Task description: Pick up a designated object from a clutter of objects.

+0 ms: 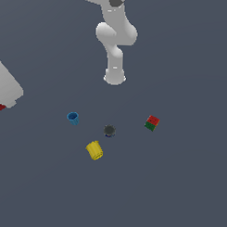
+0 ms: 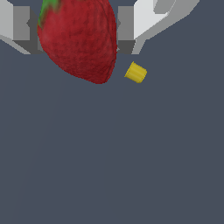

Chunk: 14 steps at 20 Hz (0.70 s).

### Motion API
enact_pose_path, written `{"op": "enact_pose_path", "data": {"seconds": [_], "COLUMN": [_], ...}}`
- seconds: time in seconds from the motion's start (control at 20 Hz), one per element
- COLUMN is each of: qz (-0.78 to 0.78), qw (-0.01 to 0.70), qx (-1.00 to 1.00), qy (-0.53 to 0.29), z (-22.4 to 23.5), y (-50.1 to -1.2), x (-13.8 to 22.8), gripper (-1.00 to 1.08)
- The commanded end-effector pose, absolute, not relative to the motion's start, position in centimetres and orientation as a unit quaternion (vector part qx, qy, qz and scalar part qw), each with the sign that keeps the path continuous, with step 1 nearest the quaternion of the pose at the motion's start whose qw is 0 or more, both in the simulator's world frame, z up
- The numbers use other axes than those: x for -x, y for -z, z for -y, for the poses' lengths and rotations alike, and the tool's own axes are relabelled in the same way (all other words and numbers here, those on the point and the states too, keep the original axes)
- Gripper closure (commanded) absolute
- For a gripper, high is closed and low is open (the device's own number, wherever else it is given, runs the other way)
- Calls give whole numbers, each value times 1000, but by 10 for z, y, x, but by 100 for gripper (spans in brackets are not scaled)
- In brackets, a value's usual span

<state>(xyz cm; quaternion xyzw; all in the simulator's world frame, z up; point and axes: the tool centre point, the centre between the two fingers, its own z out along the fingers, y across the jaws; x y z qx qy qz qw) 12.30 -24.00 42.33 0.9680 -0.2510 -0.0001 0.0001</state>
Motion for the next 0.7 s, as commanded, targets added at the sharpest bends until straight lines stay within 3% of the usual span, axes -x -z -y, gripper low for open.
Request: {"op": "enact_pose_path", "data": {"seconds": [0.0, 0.65], "qz": [251, 251], "qw": [0, 0], "qx": [-968, -968], "qy": [0, 0], "z": [243, 249], "y": [-429, -438], "x": [-125, -129], "gripper": [108, 108]}}
